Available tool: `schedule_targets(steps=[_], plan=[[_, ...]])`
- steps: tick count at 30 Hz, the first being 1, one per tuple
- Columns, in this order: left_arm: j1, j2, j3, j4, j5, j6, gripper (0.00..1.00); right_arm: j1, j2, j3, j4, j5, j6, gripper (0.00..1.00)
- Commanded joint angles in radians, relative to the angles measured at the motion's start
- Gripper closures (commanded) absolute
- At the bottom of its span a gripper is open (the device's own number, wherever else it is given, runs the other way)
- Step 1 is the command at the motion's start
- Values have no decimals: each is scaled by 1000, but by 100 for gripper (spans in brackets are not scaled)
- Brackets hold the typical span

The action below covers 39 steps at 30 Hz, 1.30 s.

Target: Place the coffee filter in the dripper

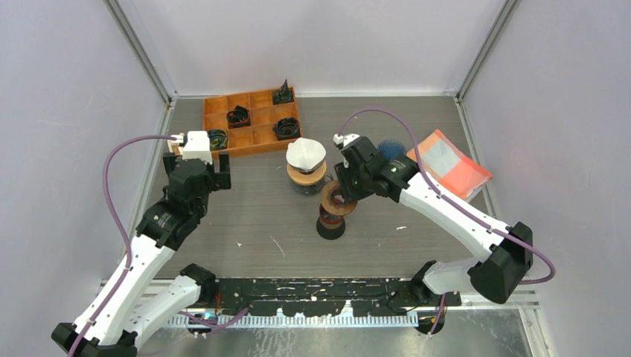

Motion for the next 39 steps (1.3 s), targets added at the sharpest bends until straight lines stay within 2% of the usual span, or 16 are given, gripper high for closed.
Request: schedule_targets(steps=[1,13,31,36,39], plan=[[5,-10,1,62,-14,5,1,55,-29,28,2,-1,22,71],[5,-10,-3,66,-11,6,1,86,-10,-63,104,-5,49,68],[5,-10,-4,69,4,6,1,89,19,-105,151,-24,63,61],[4,-15,-5,71,5,8,1,89,16,-103,141,-15,62,57],[5,-16,-4,71,5,8,1,89,0,-91,130,1,62,50]])
